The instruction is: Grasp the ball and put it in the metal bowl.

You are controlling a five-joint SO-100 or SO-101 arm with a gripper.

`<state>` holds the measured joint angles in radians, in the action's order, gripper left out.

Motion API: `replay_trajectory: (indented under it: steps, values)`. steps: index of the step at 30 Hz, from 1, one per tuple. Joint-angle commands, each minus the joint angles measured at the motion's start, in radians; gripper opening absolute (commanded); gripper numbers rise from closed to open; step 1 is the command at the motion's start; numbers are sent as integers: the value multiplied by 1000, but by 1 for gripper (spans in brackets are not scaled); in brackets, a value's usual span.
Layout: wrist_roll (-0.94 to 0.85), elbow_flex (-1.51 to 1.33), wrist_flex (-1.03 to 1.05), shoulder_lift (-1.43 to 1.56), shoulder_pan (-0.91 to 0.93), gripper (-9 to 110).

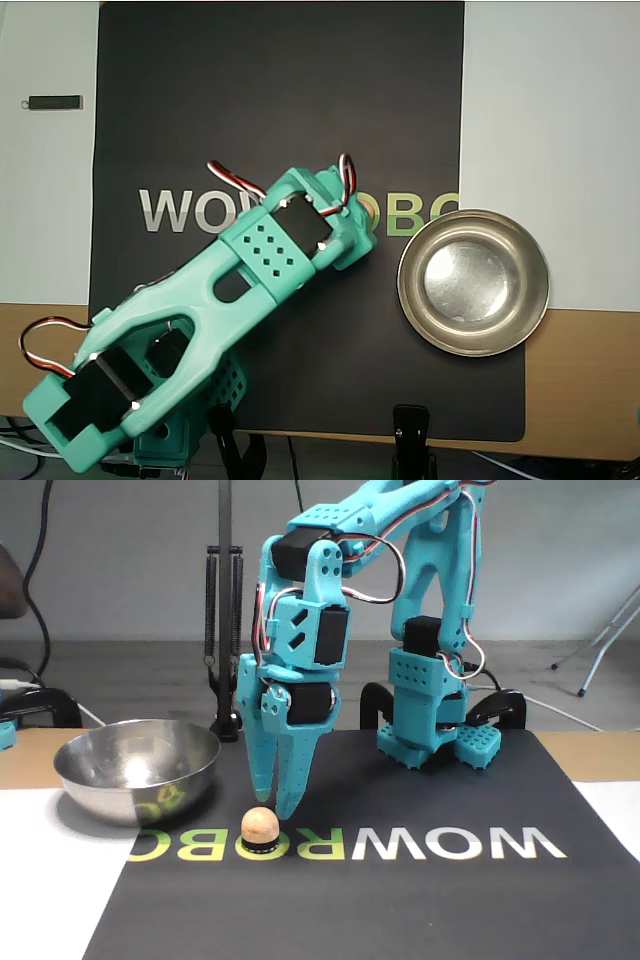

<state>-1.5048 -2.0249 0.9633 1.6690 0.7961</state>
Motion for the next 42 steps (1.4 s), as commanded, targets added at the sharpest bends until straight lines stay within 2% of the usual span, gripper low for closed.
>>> replay_trajectory:
  steps: [1,15,42]
  values:
    - [-3,18,-11,2,-3,47]
    - [-3,163,-2,-173,21,47]
    - [-3,196,-9,-253,29,47]
